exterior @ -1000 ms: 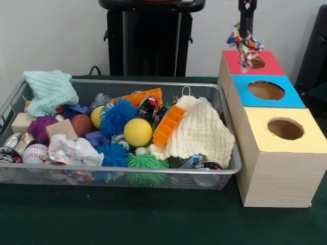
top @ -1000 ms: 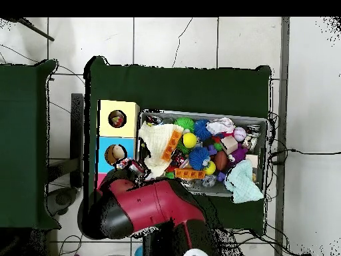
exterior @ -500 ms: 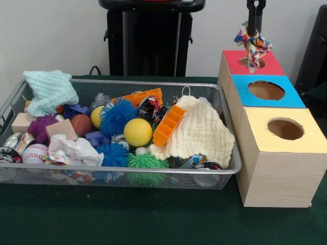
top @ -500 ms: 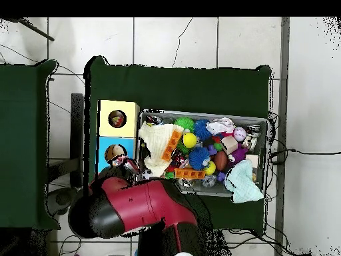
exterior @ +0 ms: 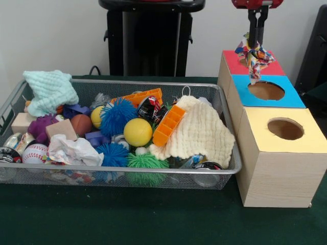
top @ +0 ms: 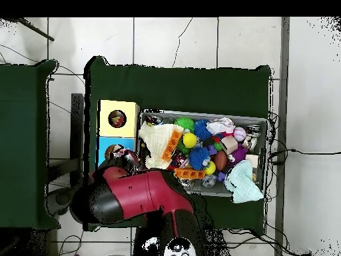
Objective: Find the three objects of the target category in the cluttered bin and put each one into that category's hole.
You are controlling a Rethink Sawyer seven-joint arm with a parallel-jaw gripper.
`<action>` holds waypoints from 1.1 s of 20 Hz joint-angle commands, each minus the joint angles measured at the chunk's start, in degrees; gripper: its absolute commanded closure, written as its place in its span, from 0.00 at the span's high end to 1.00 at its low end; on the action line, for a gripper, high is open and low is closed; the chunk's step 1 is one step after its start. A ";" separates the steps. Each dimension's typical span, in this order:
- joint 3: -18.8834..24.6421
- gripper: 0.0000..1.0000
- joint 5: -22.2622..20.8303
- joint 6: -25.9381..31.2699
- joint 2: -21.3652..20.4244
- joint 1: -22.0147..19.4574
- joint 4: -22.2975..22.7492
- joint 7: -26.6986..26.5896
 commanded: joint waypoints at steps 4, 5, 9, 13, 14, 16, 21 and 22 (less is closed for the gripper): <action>-5.50 0.00 3.77 4.14 5.22 3.75 -7.18 15.87; -5.99 0.00 4.03 4.33 5.32 4.33 -7.47 15.96; -7.68 0.00 5.06 4.61 5.43 6.37 -8.02 16.12; -10.02 0.00 6.22 6.68 5.62 9.26 -9.80 16.97; -10.58 0.00 6.60 7.46 5.76 10.01 -10.53 17.14; -11.24 0.00 7.45 8.55 5.90 11.03 -11.40 17.14; -12.03 0.00 9.20 8.68 7.61 12.56 -13.46 16.42; -12.07 0.00 9.53 8.54 8.07 12.65 -13.85 16.07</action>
